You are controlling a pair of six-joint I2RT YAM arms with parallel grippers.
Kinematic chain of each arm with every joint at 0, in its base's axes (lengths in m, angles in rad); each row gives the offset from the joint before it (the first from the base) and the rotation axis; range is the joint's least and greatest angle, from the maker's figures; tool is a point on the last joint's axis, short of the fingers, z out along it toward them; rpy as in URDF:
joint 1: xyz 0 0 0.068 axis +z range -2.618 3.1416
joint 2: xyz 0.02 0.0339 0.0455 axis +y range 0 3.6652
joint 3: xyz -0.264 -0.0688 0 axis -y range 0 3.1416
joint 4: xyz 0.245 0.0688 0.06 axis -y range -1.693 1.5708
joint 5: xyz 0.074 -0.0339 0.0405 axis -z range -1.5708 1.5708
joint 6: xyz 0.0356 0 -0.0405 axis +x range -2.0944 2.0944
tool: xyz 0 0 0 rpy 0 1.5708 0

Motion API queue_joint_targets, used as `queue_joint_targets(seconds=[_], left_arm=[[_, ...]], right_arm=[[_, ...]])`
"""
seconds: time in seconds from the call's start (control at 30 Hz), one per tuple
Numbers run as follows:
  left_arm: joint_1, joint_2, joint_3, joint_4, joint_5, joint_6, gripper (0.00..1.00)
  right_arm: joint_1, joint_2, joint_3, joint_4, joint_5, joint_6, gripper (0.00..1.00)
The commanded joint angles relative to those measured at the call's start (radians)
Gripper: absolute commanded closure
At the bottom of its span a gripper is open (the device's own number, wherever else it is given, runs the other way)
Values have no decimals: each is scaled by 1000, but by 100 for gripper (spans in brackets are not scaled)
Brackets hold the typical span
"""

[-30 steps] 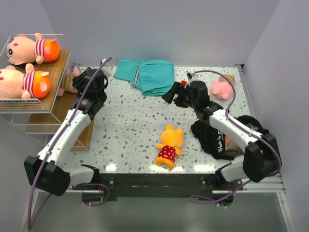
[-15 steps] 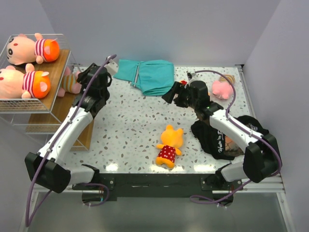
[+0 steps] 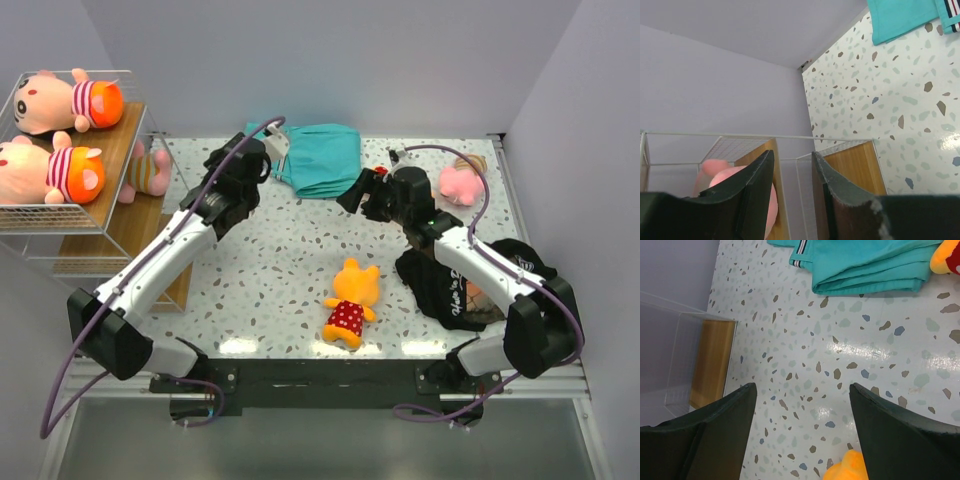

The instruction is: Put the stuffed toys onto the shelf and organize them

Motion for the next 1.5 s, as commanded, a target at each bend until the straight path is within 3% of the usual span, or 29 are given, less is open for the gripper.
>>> queue_joint_targets(seconds=[0.0, 0.13, 0.17, 0.53, 0.67, 0.87, 1.07, 1.2, 1.3, 1.33, 1.47], left_arm=[[1, -37, -39, 18, -42, -13, 61], [71, -57, -95, 41, -106, 41, 97], [88, -59, -95, 35, -114, 44, 100], [266, -89, -138, 85, -154, 72, 100], [269, -83, -118, 90, -102, 58, 100], [226, -74, -84, 90, 5, 43, 100], [73, -54, -53, 133, 62, 2, 100], [-22, -47, -13, 80, 202, -101, 84], [-47, -62, -3, 52, 386, -199, 69], [-50, -79, -7, 47, 508, -231, 65], [-51, -149, -91, 91, 708, -293, 44]], right_arm=[[3, -5, 26, 2, 9, -22, 23], [3, -20, 25, 2, 18, -31, 27], [3, -22, 23, 4, 20, -33, 27], [3, -23, 14, 18, -11, -16, 27], [3, -31, 8, 19, -5, -17, 27], [3, -23, 8, 27, -9, -13, 27], [2, -22, 19, 3, 31, -34, 27], [2, -5, 57, -57, 121, -92, 25], [2, 26, 107, -115, 236, -147, 24], [2, 33, 132, -137, 259, -158, 24], [2, 107, 216, -226, 391, -213, 24]])
